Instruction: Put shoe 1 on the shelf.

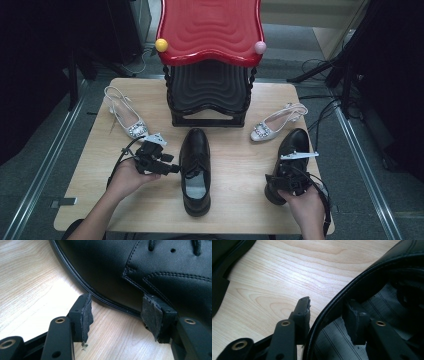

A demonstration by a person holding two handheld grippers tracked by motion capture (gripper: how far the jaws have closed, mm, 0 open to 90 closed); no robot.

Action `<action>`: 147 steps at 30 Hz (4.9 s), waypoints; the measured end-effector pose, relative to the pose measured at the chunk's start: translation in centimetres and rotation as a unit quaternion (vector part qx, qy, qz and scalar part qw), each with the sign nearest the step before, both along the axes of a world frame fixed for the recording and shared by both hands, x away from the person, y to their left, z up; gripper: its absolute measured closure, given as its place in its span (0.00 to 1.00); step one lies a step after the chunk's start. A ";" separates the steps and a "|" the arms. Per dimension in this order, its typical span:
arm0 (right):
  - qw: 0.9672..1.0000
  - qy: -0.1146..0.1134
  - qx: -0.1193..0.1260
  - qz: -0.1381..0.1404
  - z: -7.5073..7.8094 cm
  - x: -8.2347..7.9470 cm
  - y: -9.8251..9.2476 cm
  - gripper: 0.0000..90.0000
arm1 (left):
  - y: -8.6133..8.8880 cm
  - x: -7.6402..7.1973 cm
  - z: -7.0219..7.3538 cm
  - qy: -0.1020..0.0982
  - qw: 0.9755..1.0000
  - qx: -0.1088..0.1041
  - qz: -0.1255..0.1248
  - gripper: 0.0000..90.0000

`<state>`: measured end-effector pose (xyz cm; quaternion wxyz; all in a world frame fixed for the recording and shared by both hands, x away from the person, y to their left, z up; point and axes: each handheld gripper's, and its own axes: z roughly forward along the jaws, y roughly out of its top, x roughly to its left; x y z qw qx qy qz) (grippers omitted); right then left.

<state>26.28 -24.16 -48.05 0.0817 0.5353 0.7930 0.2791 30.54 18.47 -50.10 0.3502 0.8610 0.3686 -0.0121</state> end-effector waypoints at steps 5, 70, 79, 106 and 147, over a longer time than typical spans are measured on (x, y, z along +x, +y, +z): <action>1.000 0.012 0.015 0.006 0.0 0.1 -0.4 0.75 | 0.0 0.0 0.0 0.000 1.000 0.003 0.000 0.47; 0.976 -0.006 0.028 0.214 4.6 -3.1 10.7 0.90 | 1.3 -1.2 0.0 -0.012 1.000 0.000 0.016 0.47; 0.972 0.006 0.000 0.236 2.1 -1.4 12.5 0.90 | 1.5 -1.7 -0.3 -0.008 1.000 0.001 0.021 0.47; 0.970 -0.012 0.105 0.220 3.6 -1.4 10.6 0.80 | 1.0 -1.5 -0.5 -0.006 1.000 0.007 0.010 0.47; 0.991 -0.022 0.089 0.102 -2.9 6.4 5.5 0.99 | -1.1 -2.2 -2.5 0.027 1.000 -0.009 0.001 0.90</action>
